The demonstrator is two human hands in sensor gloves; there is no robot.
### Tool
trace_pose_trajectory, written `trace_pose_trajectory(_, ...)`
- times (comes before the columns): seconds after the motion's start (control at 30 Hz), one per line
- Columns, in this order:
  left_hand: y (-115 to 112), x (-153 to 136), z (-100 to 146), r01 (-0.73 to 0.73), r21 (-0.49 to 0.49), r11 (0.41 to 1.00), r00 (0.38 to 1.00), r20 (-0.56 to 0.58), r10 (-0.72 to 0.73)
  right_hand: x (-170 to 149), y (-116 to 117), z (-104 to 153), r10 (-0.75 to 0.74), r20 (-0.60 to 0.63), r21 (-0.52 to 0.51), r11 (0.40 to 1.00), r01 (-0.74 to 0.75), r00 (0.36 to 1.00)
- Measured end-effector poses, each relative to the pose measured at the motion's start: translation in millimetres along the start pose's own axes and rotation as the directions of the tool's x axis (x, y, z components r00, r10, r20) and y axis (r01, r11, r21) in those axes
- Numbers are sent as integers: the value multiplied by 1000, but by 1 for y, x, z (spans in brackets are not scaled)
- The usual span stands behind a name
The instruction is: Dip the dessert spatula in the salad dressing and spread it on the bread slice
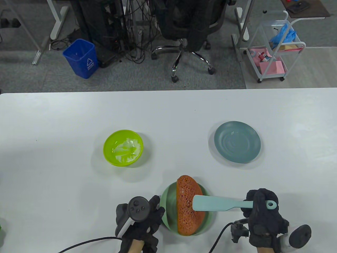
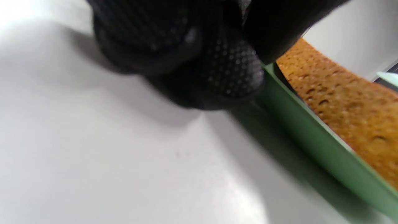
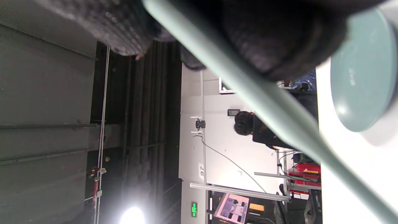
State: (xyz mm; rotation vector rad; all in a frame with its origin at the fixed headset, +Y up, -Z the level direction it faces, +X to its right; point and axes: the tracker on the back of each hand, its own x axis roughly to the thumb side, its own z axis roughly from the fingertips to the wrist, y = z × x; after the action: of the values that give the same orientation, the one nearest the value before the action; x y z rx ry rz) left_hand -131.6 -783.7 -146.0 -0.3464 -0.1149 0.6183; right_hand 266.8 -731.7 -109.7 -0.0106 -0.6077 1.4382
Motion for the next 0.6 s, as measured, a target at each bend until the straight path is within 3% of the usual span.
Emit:
trace_pose_trajectory(0.23, 0, 0, 0, 0, 0, 1000, 1000, 0, 0, -9, 13, 5, -59, -50, 73, 995, 63, 997)
trace_pose_trajectory(0.47, 0, 0, 0, 0, -1, 1000, 1000, 0, 0, -18, 24, 8, 33, -64, 171, 985, -22, 997)
trace_pose_trajectory(0.6, 0, 0, 0, 0, -1, 1000, 1000, 0, 0, -14, 24, 8, 47, -55, 158, 987, -38, 997)
